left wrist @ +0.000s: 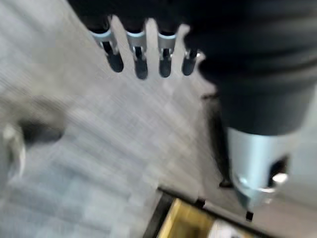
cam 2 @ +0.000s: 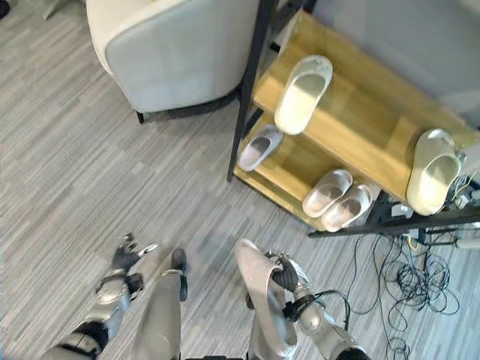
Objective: Arrange the slippers neatly on the shoe rack.
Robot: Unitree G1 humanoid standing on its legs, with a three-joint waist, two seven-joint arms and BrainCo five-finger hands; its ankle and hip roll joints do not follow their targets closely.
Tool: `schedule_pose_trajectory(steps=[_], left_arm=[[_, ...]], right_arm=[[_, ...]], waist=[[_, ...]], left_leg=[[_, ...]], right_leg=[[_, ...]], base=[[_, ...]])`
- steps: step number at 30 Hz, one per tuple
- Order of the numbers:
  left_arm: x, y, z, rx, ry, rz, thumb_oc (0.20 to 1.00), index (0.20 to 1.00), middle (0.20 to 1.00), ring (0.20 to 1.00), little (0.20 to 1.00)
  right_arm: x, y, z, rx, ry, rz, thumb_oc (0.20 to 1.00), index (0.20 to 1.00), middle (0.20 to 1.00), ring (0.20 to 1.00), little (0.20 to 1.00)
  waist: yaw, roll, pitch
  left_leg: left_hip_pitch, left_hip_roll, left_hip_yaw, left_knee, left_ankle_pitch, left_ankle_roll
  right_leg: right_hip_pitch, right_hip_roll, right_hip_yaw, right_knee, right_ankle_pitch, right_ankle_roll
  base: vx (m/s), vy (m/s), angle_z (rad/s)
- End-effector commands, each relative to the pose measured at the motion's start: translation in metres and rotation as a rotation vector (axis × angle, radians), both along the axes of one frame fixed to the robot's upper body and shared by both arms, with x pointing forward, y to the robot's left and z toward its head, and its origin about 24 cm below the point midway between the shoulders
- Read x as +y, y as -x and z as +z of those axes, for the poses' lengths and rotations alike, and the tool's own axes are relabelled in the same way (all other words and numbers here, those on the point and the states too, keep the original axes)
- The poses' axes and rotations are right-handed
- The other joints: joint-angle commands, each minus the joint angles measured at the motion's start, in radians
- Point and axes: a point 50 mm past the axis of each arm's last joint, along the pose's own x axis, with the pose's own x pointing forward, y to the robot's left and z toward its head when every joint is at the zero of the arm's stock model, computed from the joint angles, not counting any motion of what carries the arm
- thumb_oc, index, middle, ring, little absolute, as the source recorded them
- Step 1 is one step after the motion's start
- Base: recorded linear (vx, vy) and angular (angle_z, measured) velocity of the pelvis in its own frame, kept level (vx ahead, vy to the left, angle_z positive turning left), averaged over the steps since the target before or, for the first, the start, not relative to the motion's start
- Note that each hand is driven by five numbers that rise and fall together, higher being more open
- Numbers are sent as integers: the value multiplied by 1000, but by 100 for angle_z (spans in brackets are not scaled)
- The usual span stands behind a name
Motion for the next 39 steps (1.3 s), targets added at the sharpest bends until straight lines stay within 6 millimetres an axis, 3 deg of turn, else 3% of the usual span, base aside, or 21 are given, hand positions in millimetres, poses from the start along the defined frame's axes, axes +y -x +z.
schedule_pose_trajectory(steps=[1, 8, 13, 22, 30, 35, 38, 39], left_arm=[[5, 14, -5, -20, 54, 52, 1000, 1000, 1000, 1000, 1000], [-7, -3, 10, -118, 170, 70, 1000, 1000, 1000, 1000, 1000], [-18, -28, 34, -240, 311, 74, 1000, 1000, 1000, 1000, 1000], [-26, -53, 59, -355, 450, 118, 1000, 1000, 1000, 1000, 1000], [-41, -59, 78, -432, 487, 76, 1000, 1000, 1000, 1000, 1000], [-43, -60, 89, -471, 499, 52, 1000, 1000, 1000, 1000, 1000], [-48, -60, 92, -486, 514, 40, 1000, 1000, 1000, 1000, 1000], [-52, -58, 94, -492, 554, 29, 1000, 1000, 1000, 1000, 1000]], right_arm=[[-4, 3, 15, -95, 9, 10, 200, 200, 200, 200, 200], [-7, -21, 43, -263, 46, -19, 200, 200, 200, 200, 200], [-12, -55, 81, -447, 98, -64, 200, 200, 200, 200, 200], [-11, -92, 124, -627, 133, -158, 200, 200, 200, 200, 200], [-26, -110, 158, -756, 112, -324, 200, 200, 200, 200, 200], [-40, -124, 195, -854, 92, -406, 200, 200, 200, 200, 200], [-48, -130, 213, -896, -57, -492, 200, 200, 200, 200, 200], [-55, -133, 229, -936, -109, -521, 200, 200, 200, 200, 200]], waist=[[-12, 34, -99], [-32, 57, -129], [-38, 80, -165], [-44, 90, -204], [-36, 99, -199], [-24, 98, -178], [-18, 97, -161], [-9, 97, -142]], left_leg=[[-76, -3, -89, 127, -103, 11], [-301, -9, -122, 234, -109, 20], [-533, -15, -157, 328, -108, 21], [-839, -29, -190, 546, -175, 21], [-1000, -62, -187, 712, -235, 31], [-1052, -77, -175, 775, -258, 33], [-1052, -83, -167, 787, -263, 35], [-1052, -90, -160, 797, -266, 36]], right_leg=[[-65, -16, 45, 5, 59, 16], [-298, -8, 79, 147, 8, -13], [-537, -8, 102, 274, -30, -30], [-849, -25, 160, 510, -109, -52], [-1029, -40, 206, 697, -167, -64], [-1096, -46, 230, 771, -183, -65], [-1107, -48, 240, 789, -186, -64], [-1113, -53, 248, 808, -187, -63]], base=[[-15, -12, -23], [-56, -48, 2], [-51, -30, 1], [18, -4, 1], [60, -16, 4], [28, -10, 4], [13, 1, 7], [19, 14, 8]])
